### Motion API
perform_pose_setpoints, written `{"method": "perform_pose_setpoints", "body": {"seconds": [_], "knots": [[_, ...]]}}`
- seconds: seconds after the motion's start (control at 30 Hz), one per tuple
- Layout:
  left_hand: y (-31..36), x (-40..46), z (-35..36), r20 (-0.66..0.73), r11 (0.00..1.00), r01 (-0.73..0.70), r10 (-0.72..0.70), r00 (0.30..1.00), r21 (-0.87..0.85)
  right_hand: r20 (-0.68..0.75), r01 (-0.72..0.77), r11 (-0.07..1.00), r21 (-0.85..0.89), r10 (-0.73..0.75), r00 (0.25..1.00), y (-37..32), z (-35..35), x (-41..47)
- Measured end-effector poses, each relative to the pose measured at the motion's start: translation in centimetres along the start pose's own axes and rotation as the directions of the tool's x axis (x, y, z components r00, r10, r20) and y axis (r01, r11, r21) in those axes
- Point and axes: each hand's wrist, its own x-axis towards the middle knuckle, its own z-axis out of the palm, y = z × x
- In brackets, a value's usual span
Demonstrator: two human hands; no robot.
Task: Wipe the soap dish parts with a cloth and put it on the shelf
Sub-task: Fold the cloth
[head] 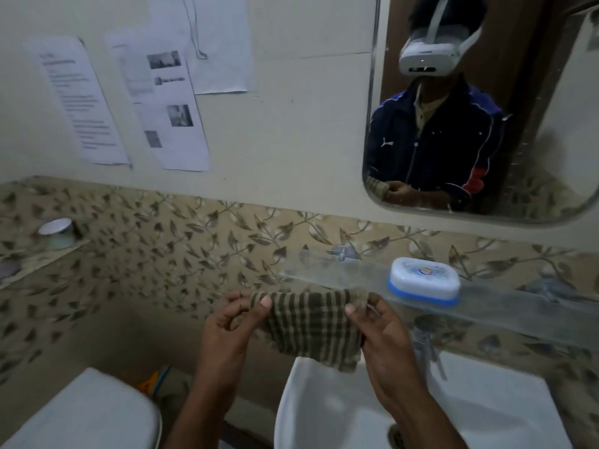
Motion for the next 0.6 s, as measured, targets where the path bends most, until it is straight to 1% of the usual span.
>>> {"method": "perform_pose_setpoints", "body": {"seconds": [0.07,0.13,0.23,0.3,0.33,0.37,0.4,0.43,0.47,0.5,0.53,0.57,0.6], "knots": [[0.0,-0.1,-0.3,-0.032,0.996,-0.084,0.084,0.996,0.007,0.017,0.105,0.994,0.010,-0.105,0.994,-0.6,0.0,0.4],[0.3,-0.2,-0.2,-0.002,0.989,-0.150,0.150,0.989,-0.010,0.079,0.194,0.981,-0.012,-0.193,0.978,-1.4,-0.2,0.6],[0.7,-0.3,0.2,0.045,0.973,-0.226,0.228,0.973,-0.046,0.214,0.292,0.940,-0.179,-0.252,0.944,-2.7,-0.6,0.3],[0.8,-0.2,0.6,0.021,0.963,-0.264,0.265,0.964,-0.055,0.330,0.361,0.897,-0.256,-0.270,0.905,-3.9,-0.7,-0.2],[0.7,0.0,0.7,-0.009,0.958,-0.282,0.282,0.959,-0.045,0.379,0.423,0.846,-0.323,-0.294,0.877,-4.4,-0.8,-0.3],[0.7,0.1,0.8,-0.040,0.953,-0.301,0.300,0.953,-0.030,0.408,0.492,0.751,-0.440,-0.321,0.855,-4.7,-1.0,-0.2],[0.7,0.3,0.8,-0.062,0.948,-0.319,0.317,0.946,-0.018,0.425,0.548,0.603,-0.580,-0.350,0.835,-4.9,-1.2,0.1],[0.6,0.4,0.8,-0.071,0.943,-0.332,0.331,0.941,-0.004,0.444,0.586,0.426,-0.689,-0.392,0.806,-4.9,-1.3,0.4],[0.5,0.5,0.8,-0.070,0.939,-0.343,0.343,0.937,0.013,0.466,0.599,0.278,-0.751,-0.419,0.779,-4.8,-1.3,0.6],[0.3,0.6,0.6,-0.059,0.934,-0.355,0.356,0.932,0.038,0.483,0.599,0.197,-0.776,-0.424,0.766,-4.8,-1.2,0.6],[0.1,0.6,0.5,-0.051,0.930,-0.363,0.366,0.929,0.062,0.488,0.597,0.180,-0.782,-0.418,0.766,-4.8,-1.0,0.6],[0.0,0.7,0.3,-0.056,0.927,-0.365,0.371,0.927,0.084,0.485,0.597,0.206,-0.775,-0.410,0.772,-4.7,-0.8,0.5],[-0.1,0.7,0.0,-0.068,0.926,-0.365,0.372,0.926,0.099,0.473,0.598,0.294,-0.746,-0.398,0.786,-4.6,-0.6,0.4]]}}
